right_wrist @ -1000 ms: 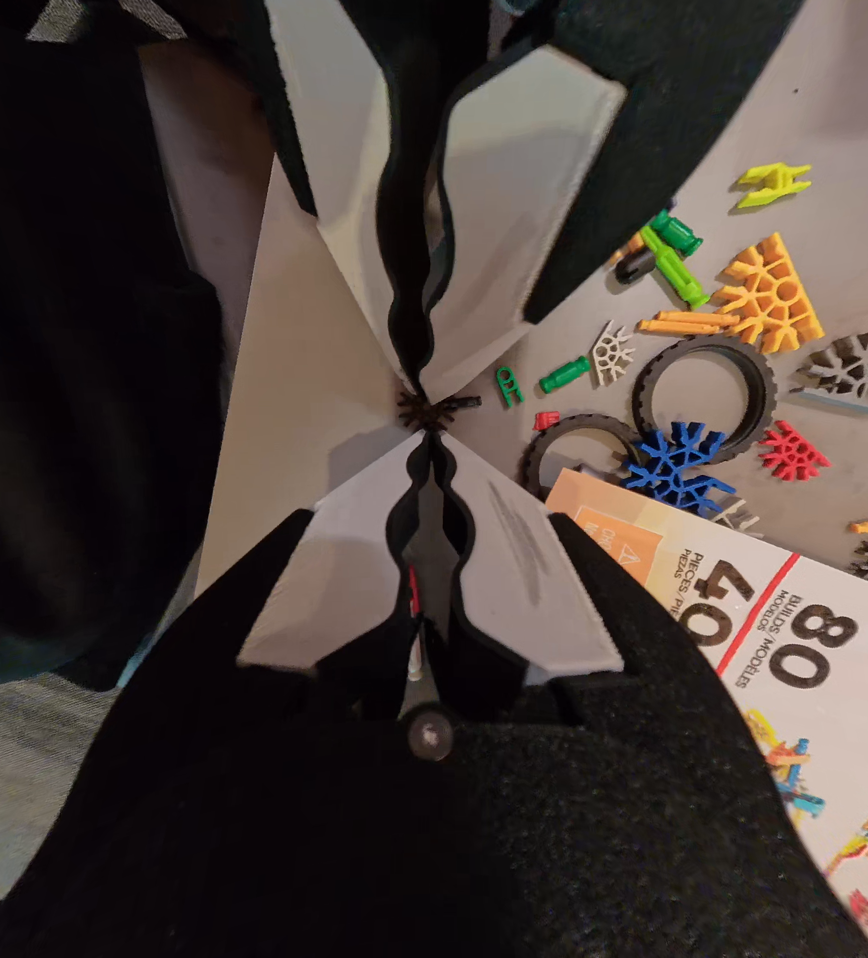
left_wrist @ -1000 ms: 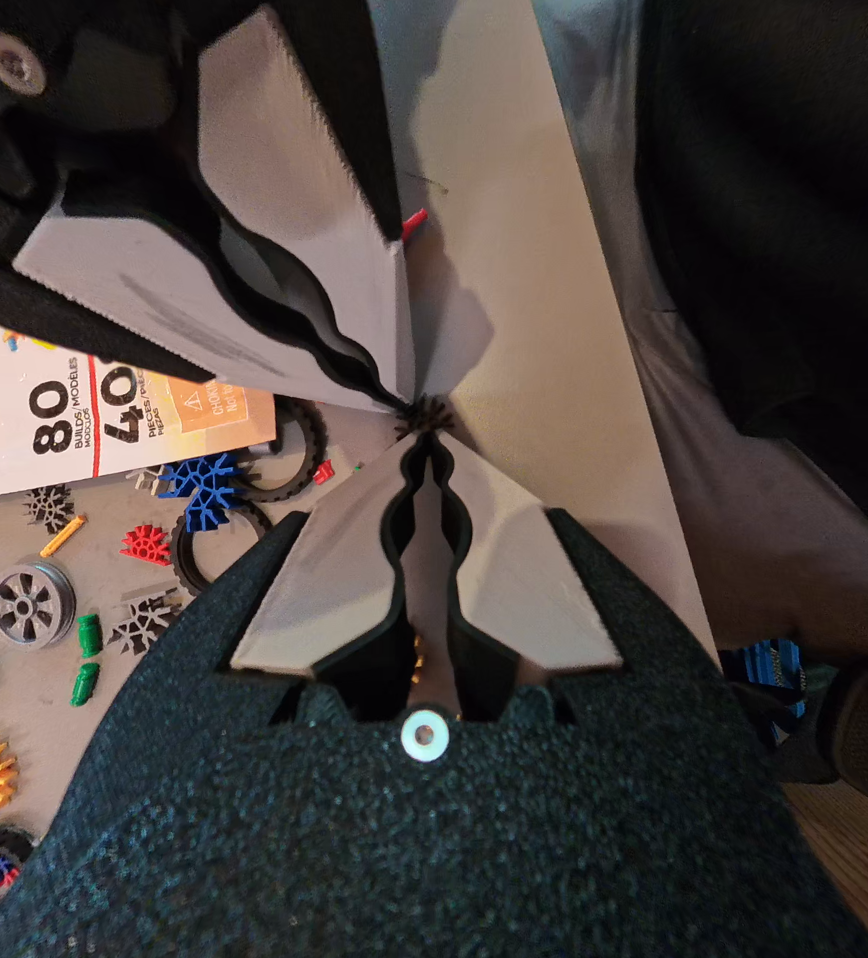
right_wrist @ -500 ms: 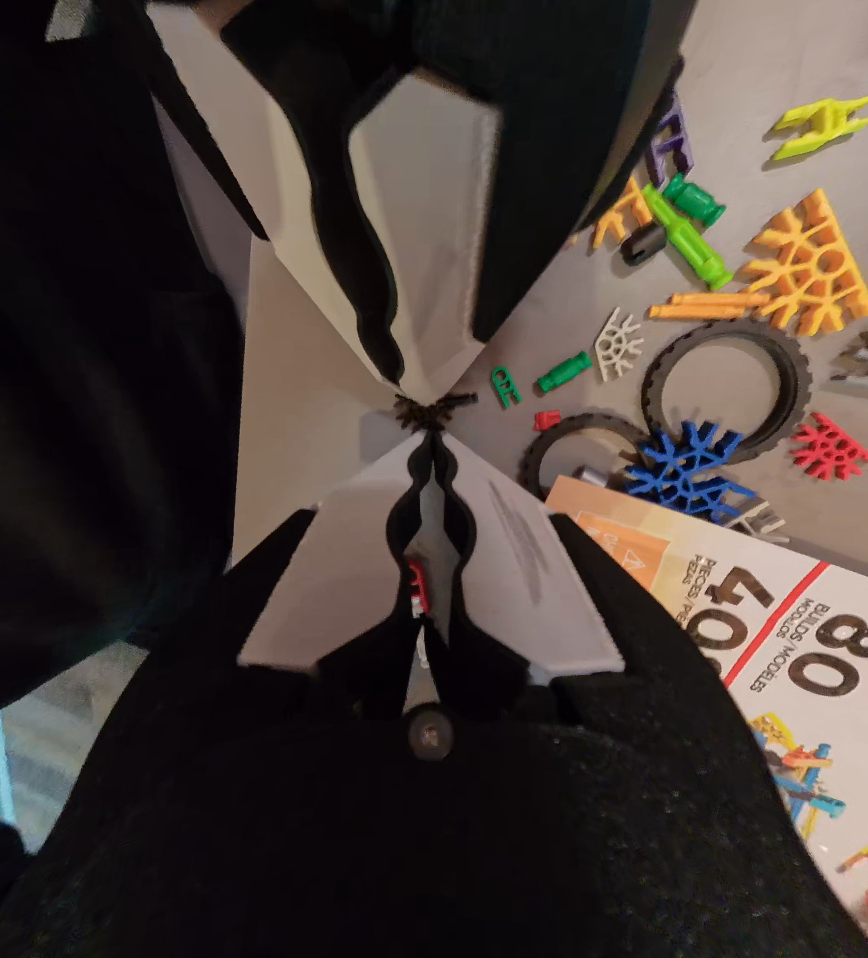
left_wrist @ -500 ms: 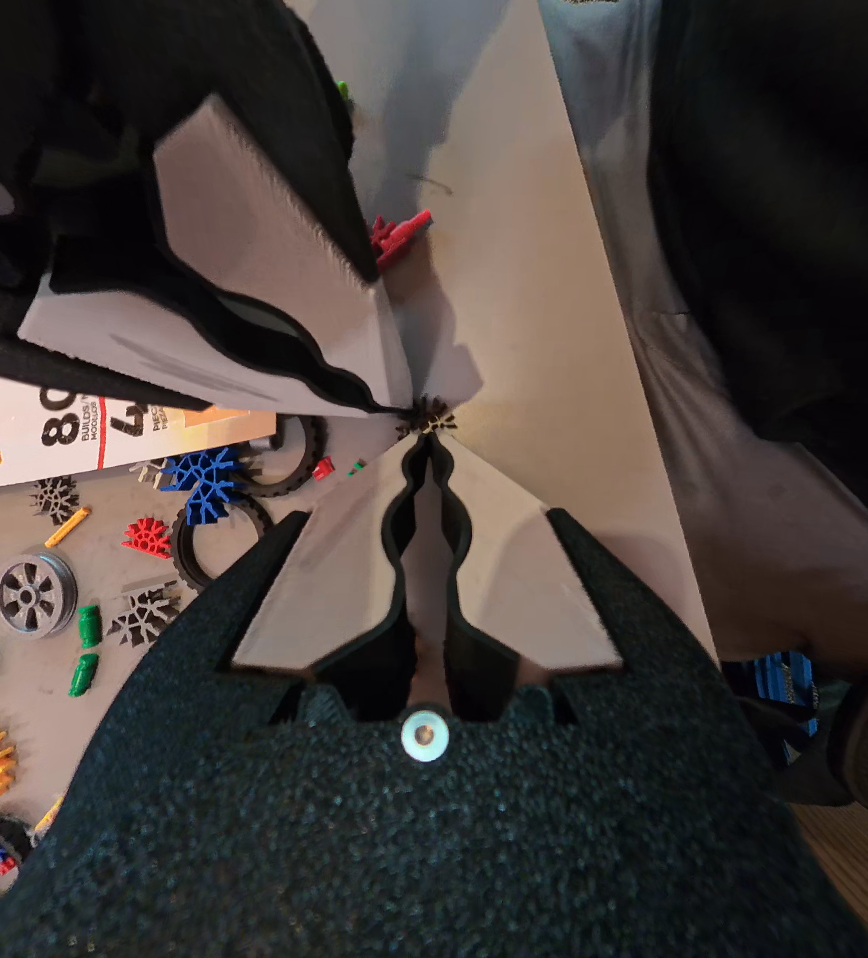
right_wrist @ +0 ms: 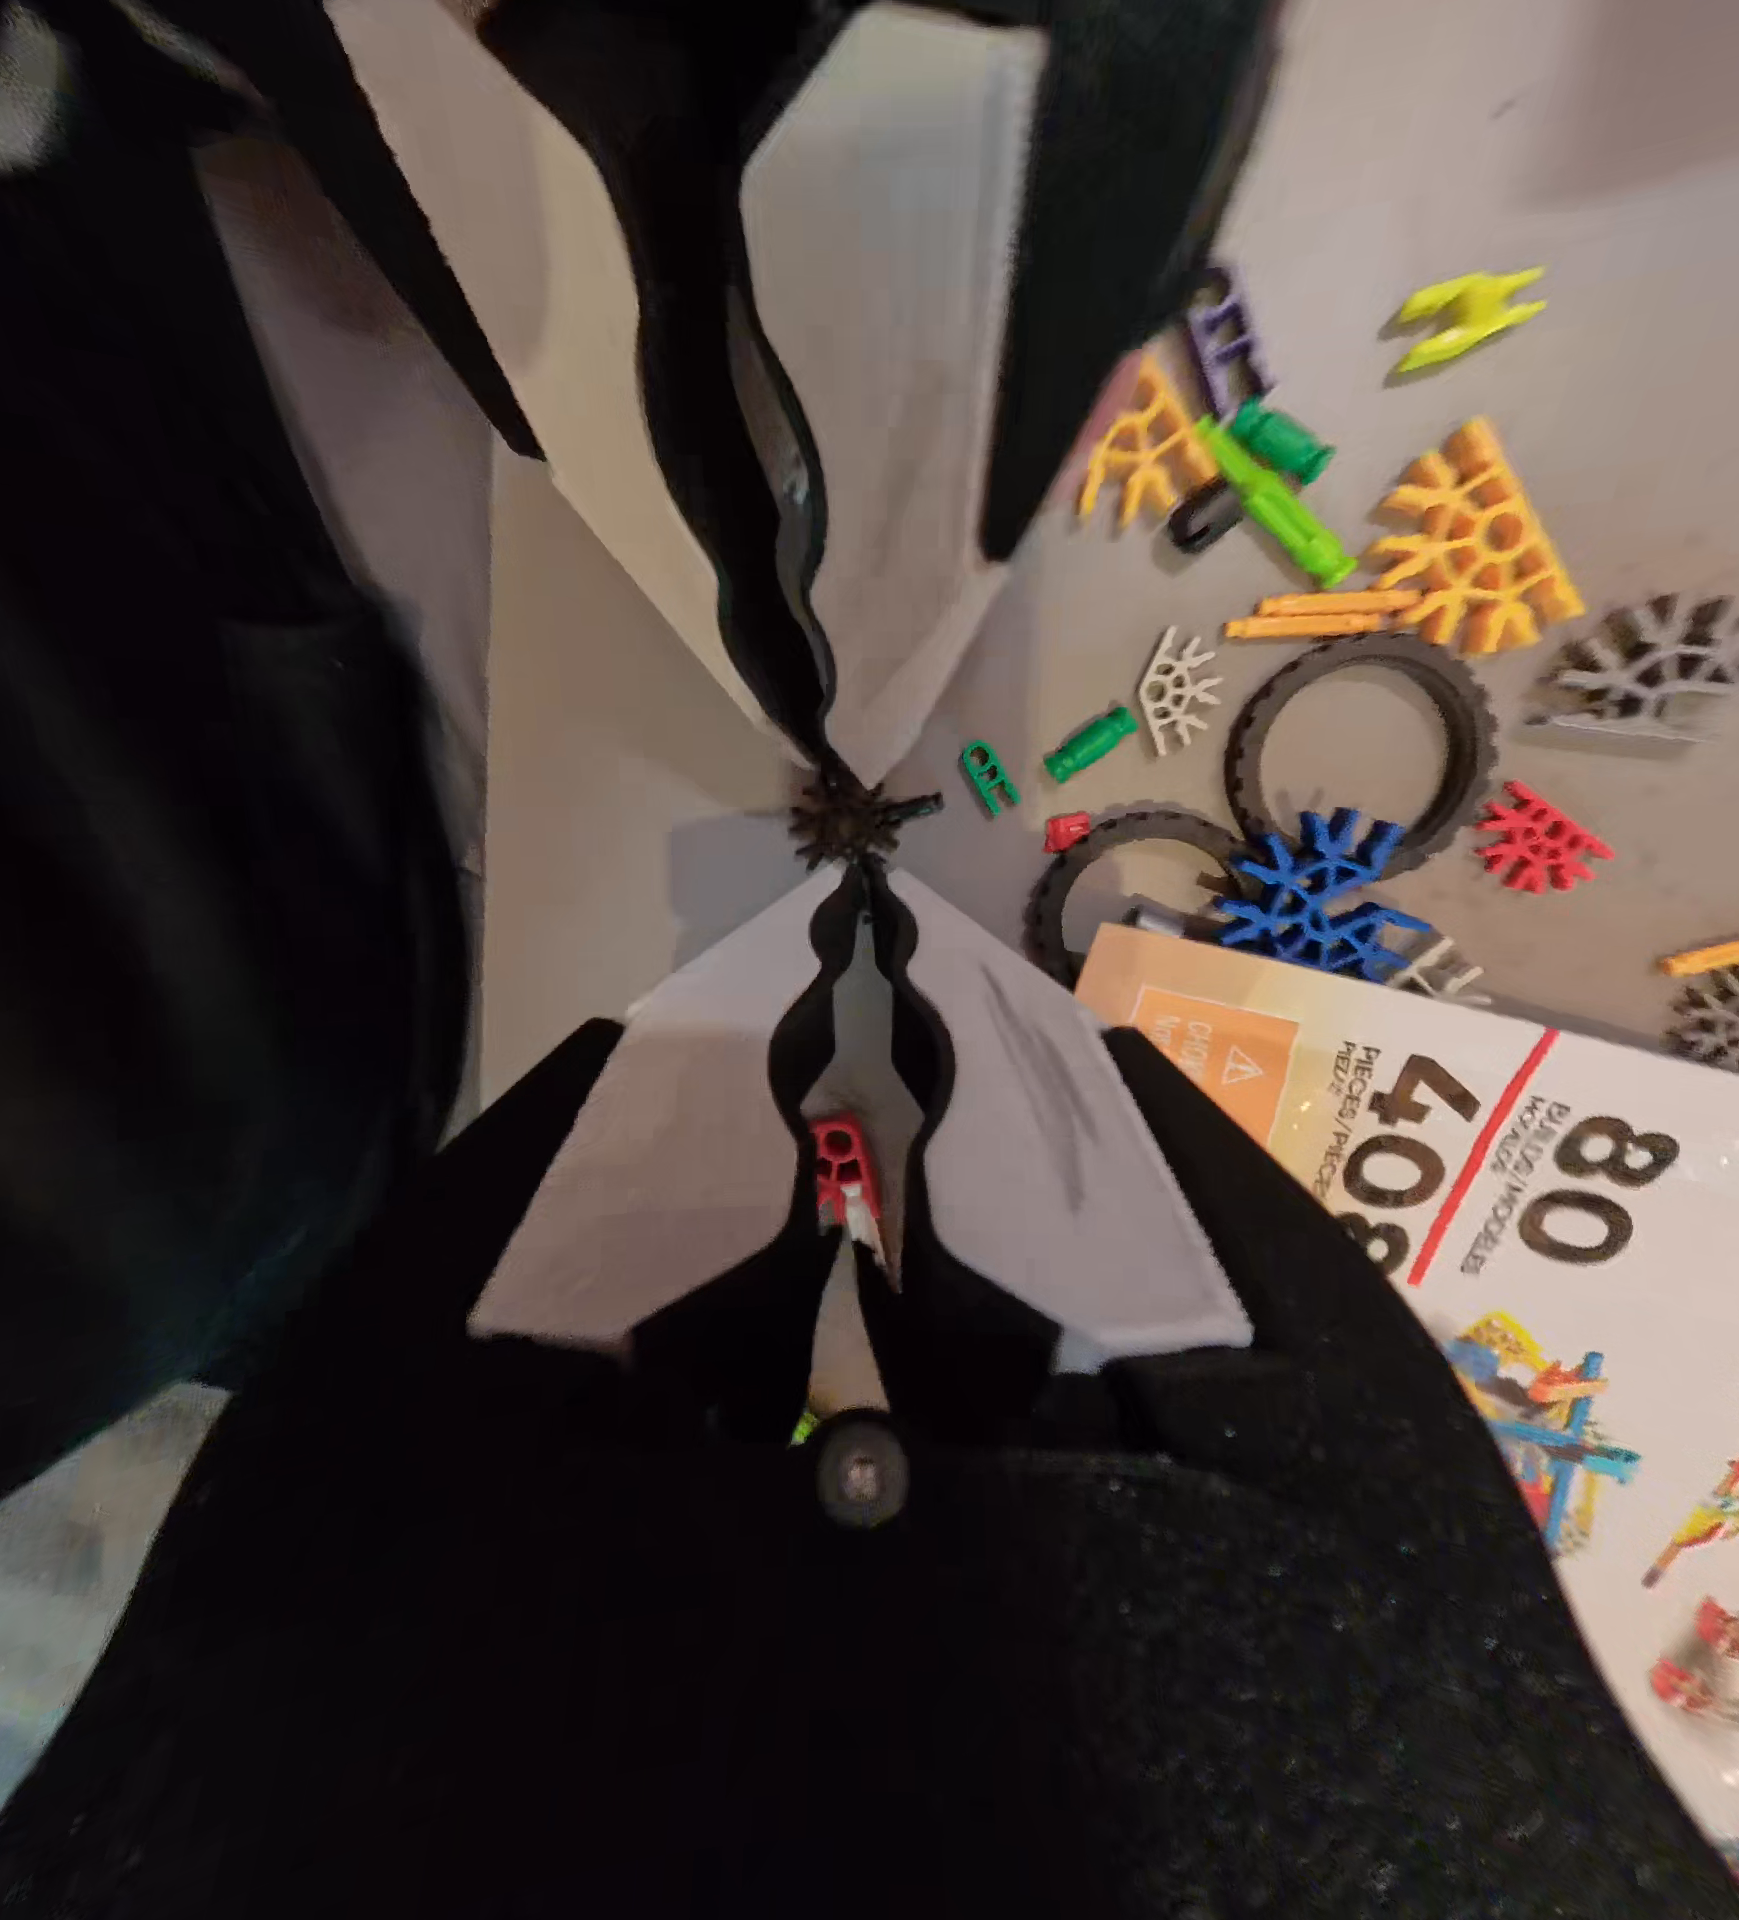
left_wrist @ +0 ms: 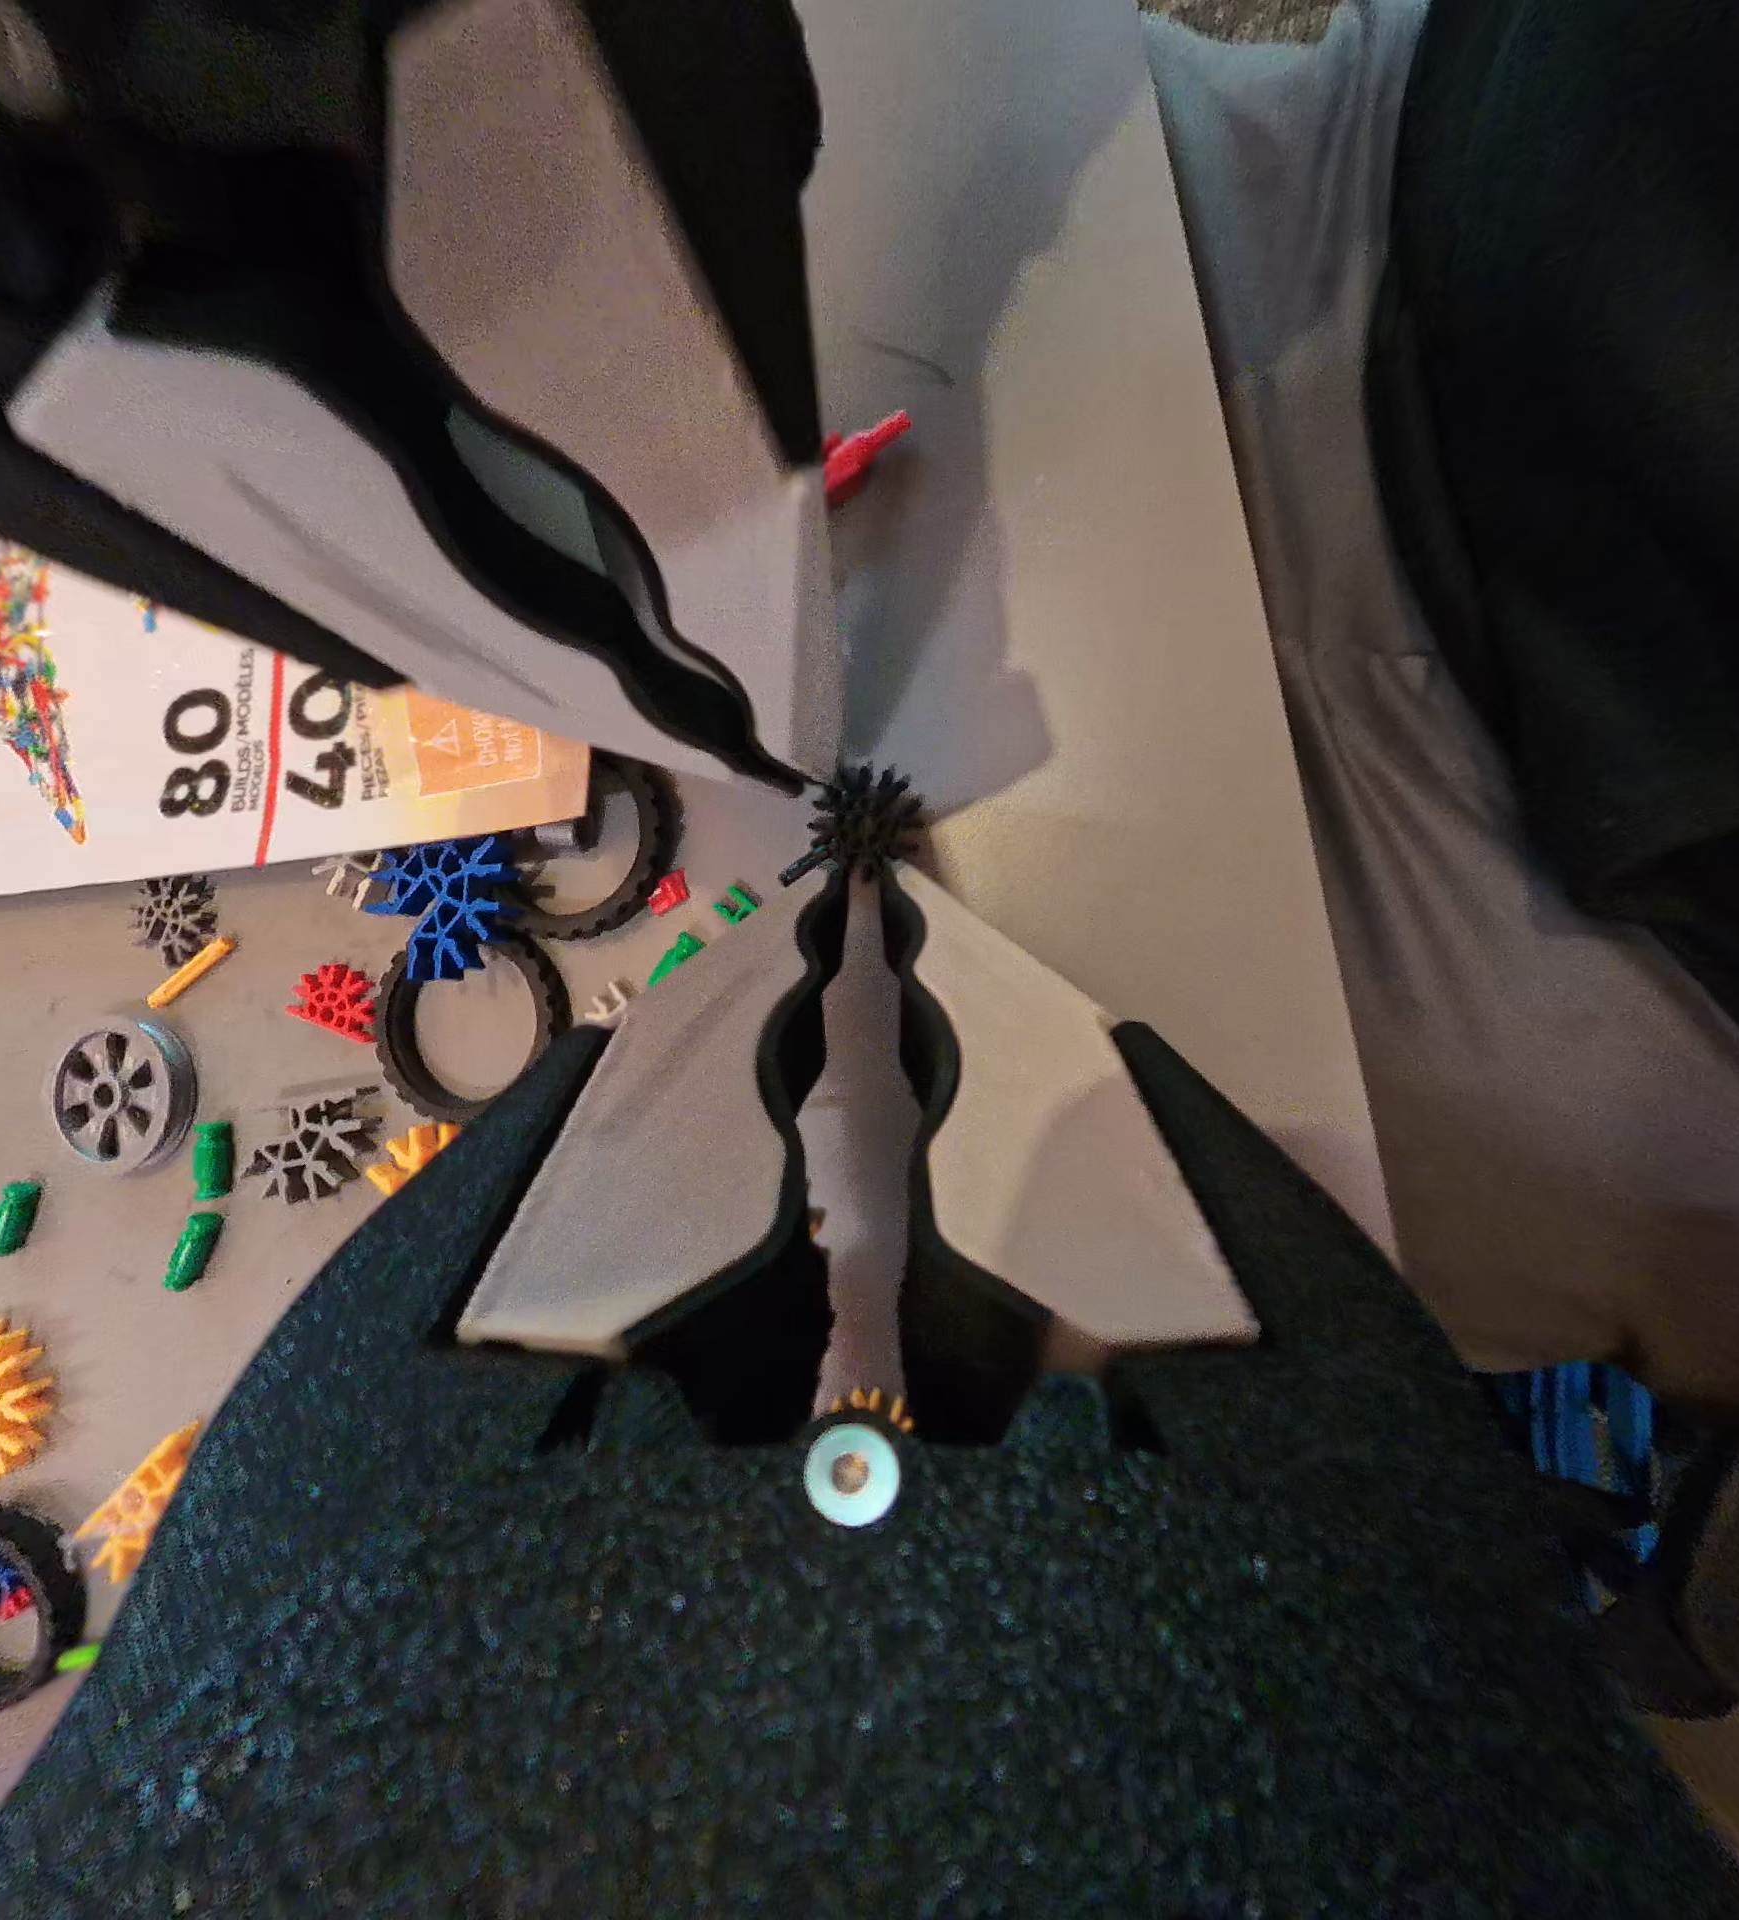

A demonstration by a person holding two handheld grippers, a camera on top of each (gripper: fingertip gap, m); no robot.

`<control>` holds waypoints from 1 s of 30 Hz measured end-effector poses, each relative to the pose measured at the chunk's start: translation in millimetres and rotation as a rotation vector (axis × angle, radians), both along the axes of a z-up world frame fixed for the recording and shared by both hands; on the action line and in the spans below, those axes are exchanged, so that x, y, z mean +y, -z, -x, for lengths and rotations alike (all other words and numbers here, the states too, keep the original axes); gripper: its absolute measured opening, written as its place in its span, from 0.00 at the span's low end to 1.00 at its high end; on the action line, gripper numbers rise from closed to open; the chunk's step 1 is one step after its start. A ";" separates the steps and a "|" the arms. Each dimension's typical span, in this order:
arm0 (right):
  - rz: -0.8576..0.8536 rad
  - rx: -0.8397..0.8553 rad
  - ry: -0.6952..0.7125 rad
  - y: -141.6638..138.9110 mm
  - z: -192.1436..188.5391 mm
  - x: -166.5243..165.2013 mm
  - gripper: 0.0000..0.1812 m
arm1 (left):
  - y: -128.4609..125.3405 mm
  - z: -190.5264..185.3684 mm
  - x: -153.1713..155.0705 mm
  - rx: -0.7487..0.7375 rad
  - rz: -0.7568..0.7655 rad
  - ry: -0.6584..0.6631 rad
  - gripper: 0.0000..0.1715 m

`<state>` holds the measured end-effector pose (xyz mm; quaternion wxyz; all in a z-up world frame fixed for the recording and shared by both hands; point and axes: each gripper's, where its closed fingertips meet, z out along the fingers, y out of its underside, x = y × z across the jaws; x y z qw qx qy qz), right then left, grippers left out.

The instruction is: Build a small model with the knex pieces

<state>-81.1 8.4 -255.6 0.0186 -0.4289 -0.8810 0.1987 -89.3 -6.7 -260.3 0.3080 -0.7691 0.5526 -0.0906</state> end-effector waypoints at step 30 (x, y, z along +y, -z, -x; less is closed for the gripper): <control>0.062 0.316 0.199 -22.8 -30.8 35.7 0.01 | -76.5 306.6 0.4 0.432 0.103 -0.564 0.02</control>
